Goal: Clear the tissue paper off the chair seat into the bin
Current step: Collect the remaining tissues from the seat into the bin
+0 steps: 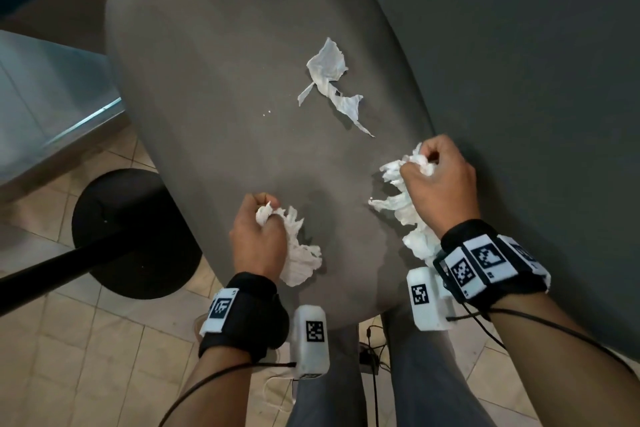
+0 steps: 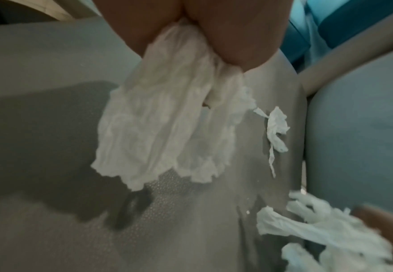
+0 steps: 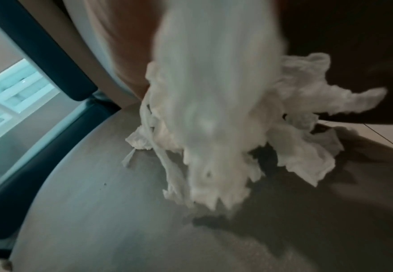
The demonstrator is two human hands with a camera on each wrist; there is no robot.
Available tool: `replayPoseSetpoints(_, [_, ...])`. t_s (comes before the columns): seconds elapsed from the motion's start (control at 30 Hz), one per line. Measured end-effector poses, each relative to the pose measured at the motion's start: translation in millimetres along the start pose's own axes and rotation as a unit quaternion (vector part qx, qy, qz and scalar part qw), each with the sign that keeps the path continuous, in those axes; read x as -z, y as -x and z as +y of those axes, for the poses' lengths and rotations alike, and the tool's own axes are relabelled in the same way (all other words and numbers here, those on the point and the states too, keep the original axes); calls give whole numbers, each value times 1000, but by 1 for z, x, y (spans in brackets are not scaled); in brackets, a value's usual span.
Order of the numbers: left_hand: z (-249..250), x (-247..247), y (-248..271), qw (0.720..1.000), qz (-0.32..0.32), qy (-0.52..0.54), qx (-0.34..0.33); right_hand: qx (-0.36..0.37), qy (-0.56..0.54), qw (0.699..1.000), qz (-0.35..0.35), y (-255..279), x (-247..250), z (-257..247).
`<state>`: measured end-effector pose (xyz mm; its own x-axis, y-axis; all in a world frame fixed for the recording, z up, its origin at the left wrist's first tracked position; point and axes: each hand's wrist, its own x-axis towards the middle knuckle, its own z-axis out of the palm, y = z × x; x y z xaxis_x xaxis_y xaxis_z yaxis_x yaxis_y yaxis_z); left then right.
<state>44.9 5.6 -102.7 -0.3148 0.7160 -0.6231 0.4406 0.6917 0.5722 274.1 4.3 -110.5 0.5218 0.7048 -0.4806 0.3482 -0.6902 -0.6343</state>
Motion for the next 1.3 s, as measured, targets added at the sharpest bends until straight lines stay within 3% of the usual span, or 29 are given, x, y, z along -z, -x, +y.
replayPoseSetpoints(0.13, [10,13,9,995,-69,58,47,-23,-18,999,-32,13,7,-4])
replayPoseSetpoints(0.3, [12,28,17,978,-182,85,57,-25,-37,996,-82,23,8,-18])
replayPoseSetpoints(0.43, [8,34,17,986,-149,81,10,-28,-14,988,-151,22,4,-24])
replayPoseSetpoints(0.63, [12,25,14,977,-120,167,48,6,-40,985,-169,17,-6,-28])
replayPoseSetpoints(0.8, [38,-5,-18,994,-49,-16,-96,40,-40,986,-155,9,-10,-32])
replayPoseSetpoints(0.97, [93,-46,-58,956,-36,-192,-219,13,-16,985,-171,-2,-13,-26])
replayPoseSetpoints(1.13, [123,-76,-90,914,-69,-317,-243,-12,0,987,-158,-1,-2,-12])
replayPoseSetpoints(1.3, [112,-94,-93,867,-91,-408,-270,-62,-39,963,-258,6,15,4])
